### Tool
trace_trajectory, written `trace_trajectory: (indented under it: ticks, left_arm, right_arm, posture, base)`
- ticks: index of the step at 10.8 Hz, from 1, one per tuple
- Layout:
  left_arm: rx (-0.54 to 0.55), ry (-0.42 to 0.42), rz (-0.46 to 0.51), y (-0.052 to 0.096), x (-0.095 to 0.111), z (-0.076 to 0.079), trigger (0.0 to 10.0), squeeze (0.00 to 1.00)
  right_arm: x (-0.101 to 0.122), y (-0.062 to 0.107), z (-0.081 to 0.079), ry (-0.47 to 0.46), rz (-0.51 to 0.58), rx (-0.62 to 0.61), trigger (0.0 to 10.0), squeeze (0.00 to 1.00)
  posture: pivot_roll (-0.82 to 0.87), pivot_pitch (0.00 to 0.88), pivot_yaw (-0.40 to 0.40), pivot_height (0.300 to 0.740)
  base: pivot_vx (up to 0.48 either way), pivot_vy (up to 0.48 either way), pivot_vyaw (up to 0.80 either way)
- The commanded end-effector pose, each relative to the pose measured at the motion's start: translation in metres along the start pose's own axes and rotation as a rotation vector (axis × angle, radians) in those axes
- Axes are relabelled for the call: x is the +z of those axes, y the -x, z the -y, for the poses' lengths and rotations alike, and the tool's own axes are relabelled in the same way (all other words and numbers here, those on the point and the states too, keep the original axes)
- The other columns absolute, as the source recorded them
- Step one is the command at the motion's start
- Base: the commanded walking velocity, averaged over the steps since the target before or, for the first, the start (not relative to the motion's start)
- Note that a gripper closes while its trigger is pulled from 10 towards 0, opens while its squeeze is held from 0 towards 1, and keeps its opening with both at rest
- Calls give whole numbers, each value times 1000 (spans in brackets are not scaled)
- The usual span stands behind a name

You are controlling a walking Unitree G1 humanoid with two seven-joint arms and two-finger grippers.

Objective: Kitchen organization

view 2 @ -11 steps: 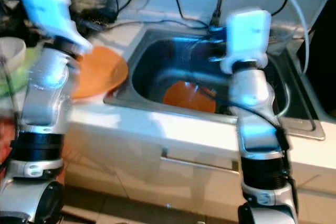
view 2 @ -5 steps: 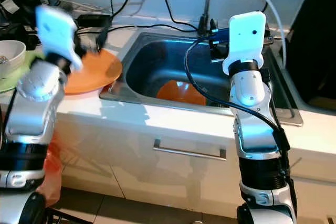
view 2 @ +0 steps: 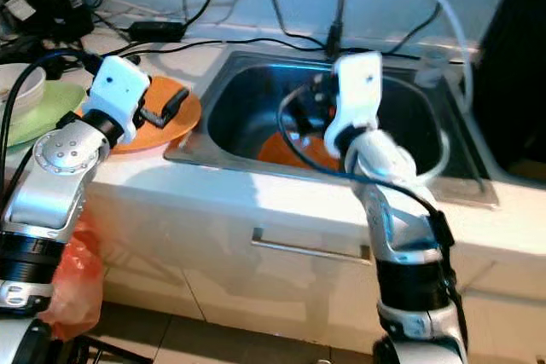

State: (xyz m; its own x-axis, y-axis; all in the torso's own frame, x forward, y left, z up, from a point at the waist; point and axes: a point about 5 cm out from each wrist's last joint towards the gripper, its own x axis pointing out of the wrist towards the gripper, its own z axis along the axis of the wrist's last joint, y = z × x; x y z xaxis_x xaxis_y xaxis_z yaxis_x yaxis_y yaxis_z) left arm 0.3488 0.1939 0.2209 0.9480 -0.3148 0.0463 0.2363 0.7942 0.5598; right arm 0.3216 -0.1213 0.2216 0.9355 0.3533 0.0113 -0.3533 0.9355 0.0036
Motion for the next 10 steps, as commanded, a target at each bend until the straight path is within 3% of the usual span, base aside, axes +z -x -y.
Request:
trace_trajectory:
  ticks: [1,7,10]
  left_arm:
    - [-22,-18,-25,-1,-2,-1,10000,0]
    - [-188,-40,-95,25,-35,18,10000,0]
    - [-219,-126,-94,31,-35,12,10000,0]
  right_arm:
    - [3,4,-1,-13,-1,27,10000,0]
    - [-19,24,-33,-81,-183,338,10000,0]
    - [-24,30,-40,-65,-211,400,10000,0]
  posture:
    - [48,3,6,740]
    - [72,23,-5,740]
    - [78,25,-14,740]
  base:
    - [0,0,0]
    - [0,0,0]
    - [0,0,0]
